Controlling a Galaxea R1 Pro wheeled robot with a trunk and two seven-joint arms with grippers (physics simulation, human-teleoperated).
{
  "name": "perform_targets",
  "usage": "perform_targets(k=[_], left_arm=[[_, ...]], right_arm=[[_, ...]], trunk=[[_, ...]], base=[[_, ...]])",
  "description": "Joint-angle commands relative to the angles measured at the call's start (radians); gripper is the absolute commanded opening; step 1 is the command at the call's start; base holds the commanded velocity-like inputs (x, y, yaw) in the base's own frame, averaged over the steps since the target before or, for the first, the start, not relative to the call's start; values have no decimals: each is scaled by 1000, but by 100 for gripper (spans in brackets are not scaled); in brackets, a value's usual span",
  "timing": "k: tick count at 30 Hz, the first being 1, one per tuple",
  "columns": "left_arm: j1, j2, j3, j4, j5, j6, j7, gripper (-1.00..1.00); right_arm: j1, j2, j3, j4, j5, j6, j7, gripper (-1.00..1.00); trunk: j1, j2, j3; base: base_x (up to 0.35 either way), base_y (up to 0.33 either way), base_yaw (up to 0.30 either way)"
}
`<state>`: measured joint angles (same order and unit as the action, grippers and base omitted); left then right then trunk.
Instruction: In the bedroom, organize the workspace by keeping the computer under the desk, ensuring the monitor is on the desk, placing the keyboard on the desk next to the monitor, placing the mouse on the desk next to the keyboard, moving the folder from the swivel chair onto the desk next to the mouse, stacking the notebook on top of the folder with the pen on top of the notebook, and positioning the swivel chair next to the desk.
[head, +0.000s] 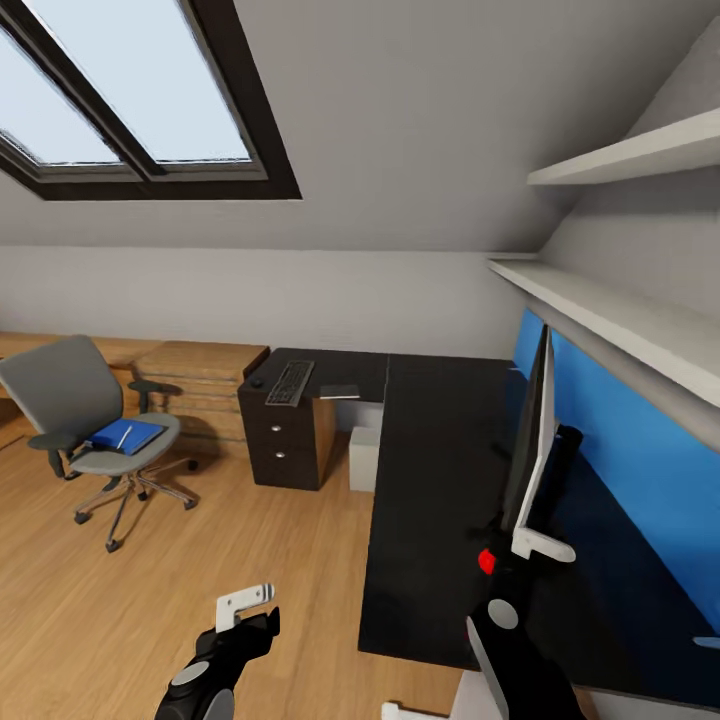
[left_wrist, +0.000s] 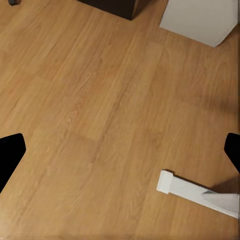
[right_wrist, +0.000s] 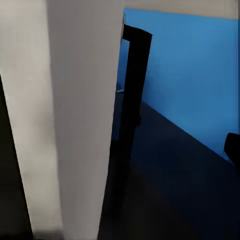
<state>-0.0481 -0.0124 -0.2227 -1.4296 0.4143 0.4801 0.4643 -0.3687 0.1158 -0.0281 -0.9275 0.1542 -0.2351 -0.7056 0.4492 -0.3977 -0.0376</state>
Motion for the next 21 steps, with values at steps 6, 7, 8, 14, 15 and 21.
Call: perform_targets(k=[6,7,8,14,15,21], left_arm=[[-1,0,-1,-2,9,2,10,100],[-1,0,-1,-2,9,3,10,100],[-1,0,-1,-2,9,3,10,100],[-1,0,-1,-2,9,5,10,100],[-1,0,-1,-2,10,5,10,100],[-1,0,-3,-2,10,7,10,100]], right_arm=[[-1,1,-3,0,5,-3,-2,100],[-1,1,-3,0,5,-3,-2,100],[-1,1,-3,0,5,-3,-3,100],[-1,1,-3,0,5,-3,-2,100],[-1,1,-3,0,5,-3,-2,100],[-1,1,-2,0,5,-3,-2,100]], trunk=[[1,-2,-2],[1,-2,-2],[1,-2,-2],[1,-2,-2],[1,-2,-2],[1,-2,-2]], base=[[100,-248,0],[49,-101,0],[25,-51,0],[-1,-20,0],[-85,-32,0],[-190,-147,0]])
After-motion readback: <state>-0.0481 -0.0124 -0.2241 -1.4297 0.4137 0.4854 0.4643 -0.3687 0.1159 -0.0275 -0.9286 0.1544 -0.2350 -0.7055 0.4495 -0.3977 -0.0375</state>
